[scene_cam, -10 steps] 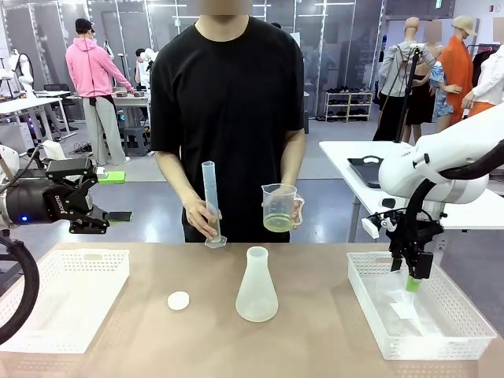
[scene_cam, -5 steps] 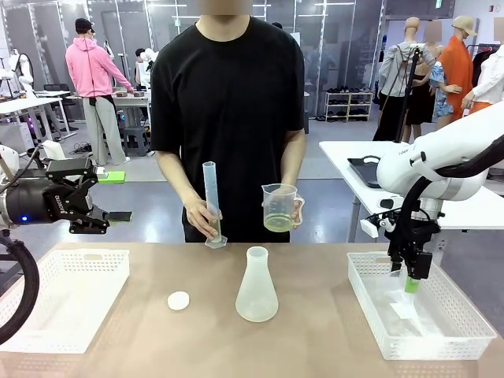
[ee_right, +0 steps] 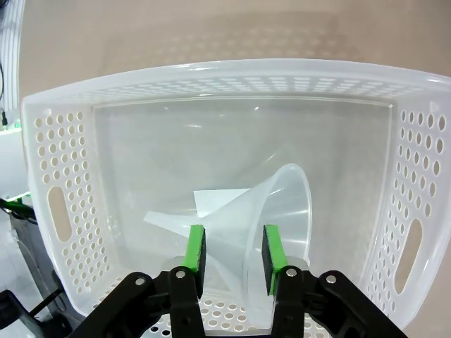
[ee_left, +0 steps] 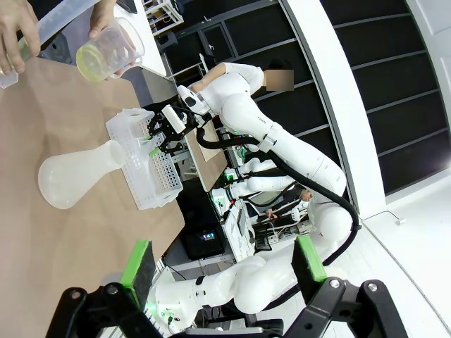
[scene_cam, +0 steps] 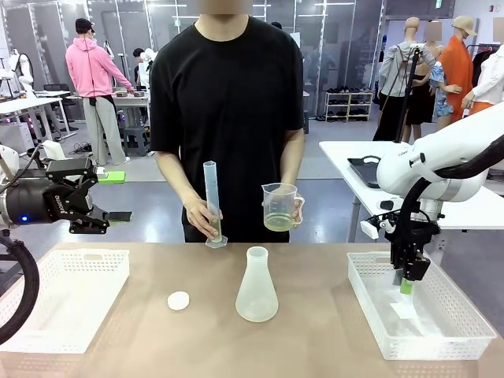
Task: Prepare the solutions needed for the experiment.
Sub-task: Pick up the Plastic Funnel and insert it into the Big flask.
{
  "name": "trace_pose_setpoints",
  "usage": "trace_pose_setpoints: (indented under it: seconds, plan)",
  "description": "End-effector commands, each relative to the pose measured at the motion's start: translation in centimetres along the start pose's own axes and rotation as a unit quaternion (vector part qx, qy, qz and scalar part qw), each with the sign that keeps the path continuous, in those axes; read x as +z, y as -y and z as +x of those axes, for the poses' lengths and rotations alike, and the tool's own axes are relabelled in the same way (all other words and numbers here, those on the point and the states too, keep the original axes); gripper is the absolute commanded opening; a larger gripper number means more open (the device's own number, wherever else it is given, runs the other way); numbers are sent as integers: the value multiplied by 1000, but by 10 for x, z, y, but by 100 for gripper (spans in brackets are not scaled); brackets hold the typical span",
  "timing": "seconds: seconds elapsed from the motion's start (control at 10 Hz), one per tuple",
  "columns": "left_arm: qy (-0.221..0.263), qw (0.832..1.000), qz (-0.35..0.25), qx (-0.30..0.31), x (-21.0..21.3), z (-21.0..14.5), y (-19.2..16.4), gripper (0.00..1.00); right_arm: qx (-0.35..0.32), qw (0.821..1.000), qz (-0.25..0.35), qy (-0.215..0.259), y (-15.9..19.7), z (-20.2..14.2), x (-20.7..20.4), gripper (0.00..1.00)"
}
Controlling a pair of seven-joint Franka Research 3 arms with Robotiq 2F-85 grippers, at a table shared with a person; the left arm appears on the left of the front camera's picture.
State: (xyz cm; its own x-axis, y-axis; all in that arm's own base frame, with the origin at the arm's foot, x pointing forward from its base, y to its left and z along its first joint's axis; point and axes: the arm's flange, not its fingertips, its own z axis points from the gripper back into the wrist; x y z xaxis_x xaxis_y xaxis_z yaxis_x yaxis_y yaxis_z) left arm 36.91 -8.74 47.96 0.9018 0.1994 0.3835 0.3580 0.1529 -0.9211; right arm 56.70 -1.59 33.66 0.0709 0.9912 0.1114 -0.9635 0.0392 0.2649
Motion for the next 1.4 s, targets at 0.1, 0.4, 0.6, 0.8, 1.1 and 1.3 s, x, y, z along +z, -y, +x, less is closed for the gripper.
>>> trace_pose_setpoints:
  seconds: [0.1, 0.4, 0.6, 0.8, 1.1, 1.3]
  plan:
    - [-1, 1000, -2, 2, -2, 0, 2, 100, 1, 1000, 10, -2, 3, 1, 4, 28]
    - [-1, 1000, -2, 2, -2, 0, 2, 100, 0, 1000, 11, -5, 1, 2, 5, 0]
    - [-1, 1000, -2, 2, -2, 0, 2, 100, -15, 1000, -6, -10, -10, 8, 15, 0]
    - [-1, 1000, -2, 2, -2, 0, 2, 100, -30, 999, -19, -26, -22, 15, 29, 0]
    - [-1, 1000, -2, 2, -2, 0, 2, 100, -28, 994, -90, -52, -46, 34, 68, 0]
    - [-1, 1000, -2, 2, -2, 0, 2, 100, -47, 982, -173, -56, -64, 55, 113, 0]
